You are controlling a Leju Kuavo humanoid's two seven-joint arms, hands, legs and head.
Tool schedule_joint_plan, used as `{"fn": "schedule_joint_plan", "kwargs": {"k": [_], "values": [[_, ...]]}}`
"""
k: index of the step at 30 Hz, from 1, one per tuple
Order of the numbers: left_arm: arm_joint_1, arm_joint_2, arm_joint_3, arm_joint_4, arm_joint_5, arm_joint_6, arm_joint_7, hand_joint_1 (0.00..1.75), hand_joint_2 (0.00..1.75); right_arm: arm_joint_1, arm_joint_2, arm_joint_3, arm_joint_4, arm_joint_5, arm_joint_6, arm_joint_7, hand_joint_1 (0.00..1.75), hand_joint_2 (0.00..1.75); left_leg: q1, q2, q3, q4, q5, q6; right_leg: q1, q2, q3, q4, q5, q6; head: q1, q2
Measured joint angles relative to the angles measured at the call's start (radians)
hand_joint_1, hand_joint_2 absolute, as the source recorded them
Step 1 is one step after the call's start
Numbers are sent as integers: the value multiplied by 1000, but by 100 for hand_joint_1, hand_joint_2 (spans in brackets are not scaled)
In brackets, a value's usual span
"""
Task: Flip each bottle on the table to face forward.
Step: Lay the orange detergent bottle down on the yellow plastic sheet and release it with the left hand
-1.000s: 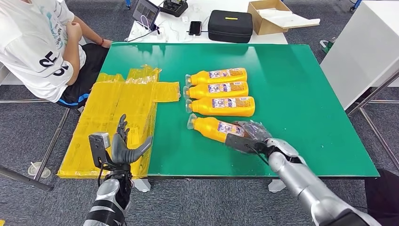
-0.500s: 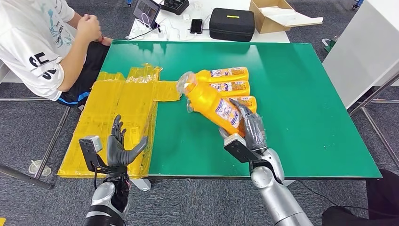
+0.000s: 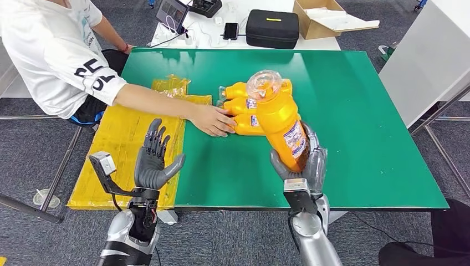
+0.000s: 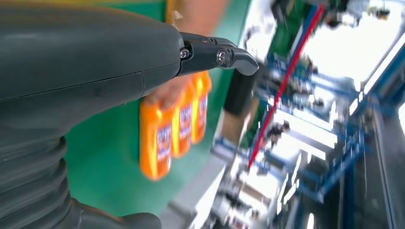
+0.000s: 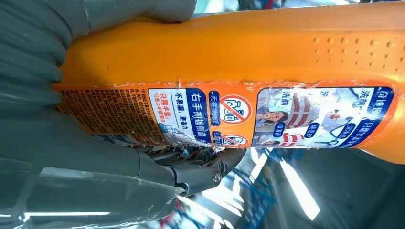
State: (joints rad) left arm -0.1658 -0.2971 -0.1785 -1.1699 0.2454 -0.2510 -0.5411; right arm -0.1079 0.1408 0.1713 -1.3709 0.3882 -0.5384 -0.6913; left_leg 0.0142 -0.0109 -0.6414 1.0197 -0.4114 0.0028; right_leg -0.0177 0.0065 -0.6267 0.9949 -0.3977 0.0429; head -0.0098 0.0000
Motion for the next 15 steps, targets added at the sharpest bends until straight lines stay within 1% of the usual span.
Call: {"fn": "schedule_joint_plan", "kwargs": {"k": [3, 8, 11, 15], "values": [[2, 1, -24, -12, 8, -34, 8, 0, 175, 8, 26, 24, 57, -26, 8, -3, 175, 175, 0, 0, 0, 0, 0, 0, 0, 0, 0, 0, 0, 0, 0, 0], [2, 2, -56, -14, 25, -85, 14, 0, 175, 6, 60, 128, 179, -84, 8, -3, 175, 175, 1, 0, 0, 0, 0, 0, 1, 0, -1, 0, 0, 0, 0, 0], [2, 4, -71, -14, 26, -105, 14, 0, 175, -3, 71, 183, 239, -107, 19, -3, 175, 175, 1, 0, -1, 0, 0, 0, 1, 0, -1, 0, 0, 0, 0, 0], [2, 8, -85, -14, 19, -113, 14, 0, 175, -21, 80, 224, 295, -111, 33, -3, 175, 175, 0, 0, -1, 0, 0, 0, 0, 0, -1, 0, 0, 0, 0, 0]]}}
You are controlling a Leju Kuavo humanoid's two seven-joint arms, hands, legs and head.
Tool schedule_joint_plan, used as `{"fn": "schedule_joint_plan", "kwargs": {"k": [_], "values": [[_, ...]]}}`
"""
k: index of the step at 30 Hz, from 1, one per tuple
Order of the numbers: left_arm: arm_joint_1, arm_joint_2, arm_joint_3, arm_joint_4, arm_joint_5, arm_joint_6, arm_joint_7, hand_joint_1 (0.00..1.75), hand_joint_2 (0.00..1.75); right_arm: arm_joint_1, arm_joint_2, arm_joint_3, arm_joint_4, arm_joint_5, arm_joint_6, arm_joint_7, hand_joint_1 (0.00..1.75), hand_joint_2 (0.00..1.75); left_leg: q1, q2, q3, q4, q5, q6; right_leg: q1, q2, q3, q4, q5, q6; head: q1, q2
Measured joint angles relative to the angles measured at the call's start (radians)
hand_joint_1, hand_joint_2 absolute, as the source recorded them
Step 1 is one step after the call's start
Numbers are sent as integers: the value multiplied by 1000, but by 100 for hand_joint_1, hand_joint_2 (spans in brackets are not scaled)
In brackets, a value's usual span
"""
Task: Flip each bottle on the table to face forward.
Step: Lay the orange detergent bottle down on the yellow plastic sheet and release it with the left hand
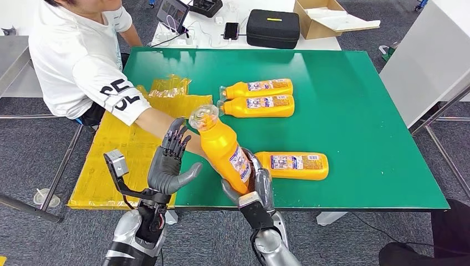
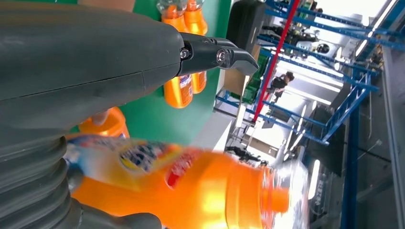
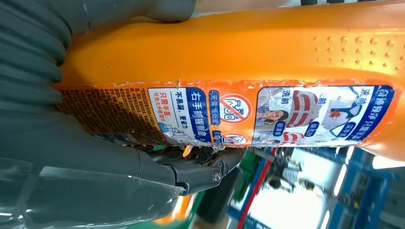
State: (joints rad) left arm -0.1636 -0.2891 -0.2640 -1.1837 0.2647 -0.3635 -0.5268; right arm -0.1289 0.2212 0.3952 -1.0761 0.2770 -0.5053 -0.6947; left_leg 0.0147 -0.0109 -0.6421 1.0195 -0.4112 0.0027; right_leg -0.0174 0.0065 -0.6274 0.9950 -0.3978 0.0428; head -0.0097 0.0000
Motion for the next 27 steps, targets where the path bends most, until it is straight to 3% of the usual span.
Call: {"fn": "schedule_joint_plan", "kwargs": {"k": [16, 27], "values": [[-9, 6, -26, 30, 0, -45, 8, 0, 175, -92, 59, 60, 227, 144, 4, 0, 171, 175, 0, 0, 0, 0, 0, 0, 0, 0, -1, 0, 0, 0, 0, 0], [-38, 38, -49, 100, -64, -59, 12, 0, 175, -133, 83, 66, 334, 220, -27, -1, 175, 175, 0, 0, 0, 0, 0, 0, 0, 0, -1, 0, 0, 0, 0, 0]]}}
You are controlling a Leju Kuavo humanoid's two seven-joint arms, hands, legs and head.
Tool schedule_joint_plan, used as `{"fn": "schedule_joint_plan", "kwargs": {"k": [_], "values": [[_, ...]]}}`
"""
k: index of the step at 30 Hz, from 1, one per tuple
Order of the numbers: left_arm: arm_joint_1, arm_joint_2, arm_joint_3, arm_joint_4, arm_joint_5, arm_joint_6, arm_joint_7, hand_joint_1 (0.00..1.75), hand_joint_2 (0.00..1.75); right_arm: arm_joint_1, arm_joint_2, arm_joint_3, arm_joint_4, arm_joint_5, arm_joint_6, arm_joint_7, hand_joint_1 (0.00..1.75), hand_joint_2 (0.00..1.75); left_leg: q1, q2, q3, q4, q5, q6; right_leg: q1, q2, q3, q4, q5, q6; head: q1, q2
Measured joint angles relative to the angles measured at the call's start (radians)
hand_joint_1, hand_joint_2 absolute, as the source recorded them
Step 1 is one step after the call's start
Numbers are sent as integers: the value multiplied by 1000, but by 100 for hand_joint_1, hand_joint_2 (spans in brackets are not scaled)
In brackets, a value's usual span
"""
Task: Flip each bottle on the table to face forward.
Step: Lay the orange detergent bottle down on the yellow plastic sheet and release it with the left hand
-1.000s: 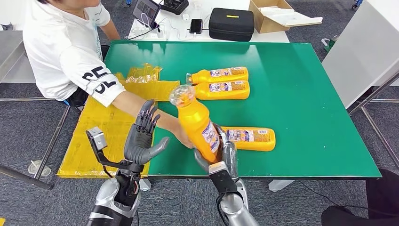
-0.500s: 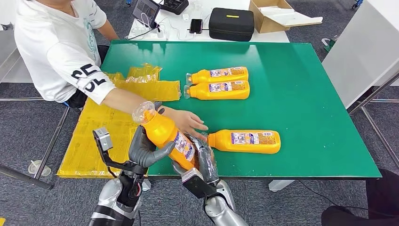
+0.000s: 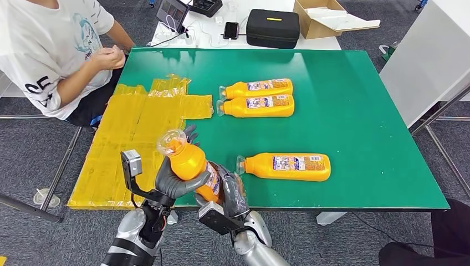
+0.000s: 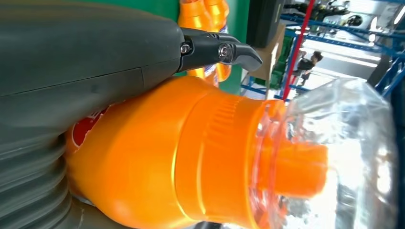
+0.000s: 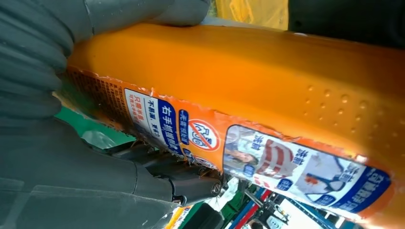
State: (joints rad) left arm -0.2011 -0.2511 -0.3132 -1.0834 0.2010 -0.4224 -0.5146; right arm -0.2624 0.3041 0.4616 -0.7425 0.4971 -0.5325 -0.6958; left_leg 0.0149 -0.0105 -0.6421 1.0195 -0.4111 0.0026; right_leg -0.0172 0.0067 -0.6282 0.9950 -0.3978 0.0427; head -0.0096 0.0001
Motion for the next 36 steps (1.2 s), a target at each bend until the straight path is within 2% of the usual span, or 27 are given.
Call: {"fn": "schedule_joint_plan", "kwargs": {"k": [11, 12, 15, 16, 21, 29, 31, 33, 35, 36], "values": [[-16, 15, -17, 49, -39, 13, 0, 0, 175, -7, 1, -1, 29, 4, -3, 0, 172, 175, 0, 0, 0, 0, 0, 0, 0, 0, 0, 0, 0, 0, 0, 0], [-17, 16, -19, 51, -42, 14, -2, 35, 175, -7, 1, -1, 30, 4, -2, 0, 169, 175, 0, 0, 0, 0, 0, 0, 0, 0, 0, 0, 0, 0, 0, 0], [-17, 16, -20, 53, -20, -9, -19, 166, 175, -8, 1, -1, 33, 7, 0, 1, 165, 175, 0, 0, 0, 0, 0, 0, 0, 0, 0, 0, 0, 0, 0, 0], [-17, 17, -18, 53, -1, -27, -23, 175, 175, -9, 1, -1, 34, 9, 1, 1, 165, 175, 0, 0, 0, 0, 0, 0, 0, 0, 0, 0, 0, 0, 0, 0], [-10, 18, 5, 52, 116, -117, 0, 175, 175, -15, 2, -1, 37, 19, 6, 1, 163, 175, 0, 0, 0, 0, 0, 0, 0, 0, 0, 0, 0, 0, 0, 0], [-5, 21, 25, 52, 167, -155, 15, 175, 175, -15, 9, -1, 39, 28, 8, 4, 158, 175, 0, 0, 0, 0, 0, 0, 0, 0, 0, 0, 0, 0, 0, 0], [-4, 21, 27, 52, 175, -159, 17, 175, 175, -16, 9, -1, 39, 30, 8, 5, 78, 175, 0, 0, 0, 0, 0, 0, 0, 0, 0, 0, 0, 0, 0, 0], [-4, 21, 28, 52, 178, -159, 18, 175, 175, -16, 9, -1, 40, 28, 12, 6, 0, 87, 0, 0, 0, 0, 0, 0, 0, 0, 0, 0, 0, 0, 0, 0], [-3, 21, 26, 51, 183, -161, 19, 175, 175, -15, 12, -1, 40, 19, 28, 6, 0, 0, 0, 0, 0, 0, 0, 0, 0, 0, 0, 0, 0, 0, 0, 0], [-3, 21, 25, 50, 186, -162, 20, 175, 175, -16, 13, -2, 40, 10, 43, 7, 0, 0, 0, 0, 0, 0, 0, 0, 0, 0, 0, 0, 0, 0, 0, 0]]}}
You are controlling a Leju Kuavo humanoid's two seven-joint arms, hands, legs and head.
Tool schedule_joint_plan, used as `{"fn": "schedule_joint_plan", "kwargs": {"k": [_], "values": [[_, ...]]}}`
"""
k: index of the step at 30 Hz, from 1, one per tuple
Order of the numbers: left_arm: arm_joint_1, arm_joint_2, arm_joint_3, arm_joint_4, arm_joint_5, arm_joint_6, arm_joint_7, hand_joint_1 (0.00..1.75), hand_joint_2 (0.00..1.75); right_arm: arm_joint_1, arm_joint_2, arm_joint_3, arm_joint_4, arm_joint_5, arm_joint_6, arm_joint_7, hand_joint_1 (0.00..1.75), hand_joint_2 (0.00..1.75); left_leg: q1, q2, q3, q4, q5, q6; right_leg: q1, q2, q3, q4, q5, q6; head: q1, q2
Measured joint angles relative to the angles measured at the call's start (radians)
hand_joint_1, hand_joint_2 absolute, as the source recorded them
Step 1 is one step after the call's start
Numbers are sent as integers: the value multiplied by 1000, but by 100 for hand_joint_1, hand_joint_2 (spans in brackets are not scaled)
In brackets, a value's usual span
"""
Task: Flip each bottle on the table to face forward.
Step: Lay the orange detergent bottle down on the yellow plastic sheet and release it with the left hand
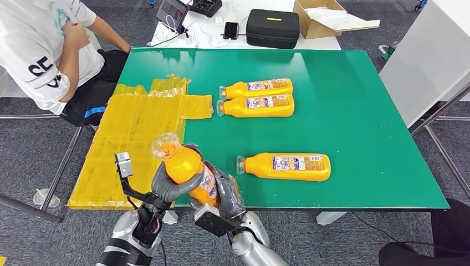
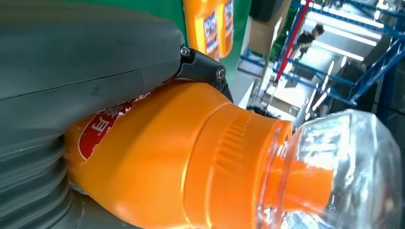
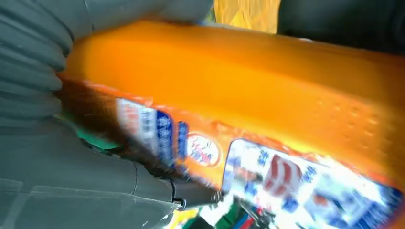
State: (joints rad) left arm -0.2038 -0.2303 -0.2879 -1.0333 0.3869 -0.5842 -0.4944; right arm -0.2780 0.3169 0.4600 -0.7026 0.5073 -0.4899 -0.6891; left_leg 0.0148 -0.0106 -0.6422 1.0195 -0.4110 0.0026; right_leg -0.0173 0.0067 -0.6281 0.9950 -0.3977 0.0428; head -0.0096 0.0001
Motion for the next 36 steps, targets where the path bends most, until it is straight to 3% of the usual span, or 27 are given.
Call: {"fn": "schedule_joint_plan", "kwargs": {"k": [9, 18, 22, 24, 30, 36], "values": [[9, -3, 2, -34, -20, 86, -4, 175, 175, 12, 1, -24, -84, -141, 195, 7, 0, 0, 0, 0, 0, 0, 0, 0, 0, 0, 0, 0, 0, 0, 0, 0], [-3, -17, 78, -73, -116, 338, -49, 175, 175, 73, -18, -55, -311, -203, 208, 24, 0, 0, 0, 0, 0, 0, 0, 0, 0, 0, 0, 0, 0, 0, 0, 0], [-17, -18, 110, -75, -152, 404, -65, 175, 175, 93, -26, -59, -383, -207, 205, 25, 0, 0, 0, 0, 0, 0, 0, 0, 0, 0, 0, 0, 0, 0, 0, 0], [-28, -18, 123, -74, -222, 502, -94, 175, 175, 105, -29, -59, -416, -215, 194, 18, 0, 0, 0, 0, 0, 0, 0, 0, 0, 0, 0, 0, 0, 0, 0, 0], [-137, 11, 182, -10, -639, 993, -183, 175, 175, 140, -32, -58, -548, -249, 109, -4, 0, 0, 0, 0, 0, 0, 1, 0, 0, 0, 0, 0, 0, 0, 0, 0], [-201, 33, 209, 57, -724, 1067, -194, 175, 175, 145, -32, -56, -603, -256, 89, -2, 0, 0, 0, 0, 0, 0, 1, 0, 0, 0, 0, 0, 0, 0, 0, 0]]}}
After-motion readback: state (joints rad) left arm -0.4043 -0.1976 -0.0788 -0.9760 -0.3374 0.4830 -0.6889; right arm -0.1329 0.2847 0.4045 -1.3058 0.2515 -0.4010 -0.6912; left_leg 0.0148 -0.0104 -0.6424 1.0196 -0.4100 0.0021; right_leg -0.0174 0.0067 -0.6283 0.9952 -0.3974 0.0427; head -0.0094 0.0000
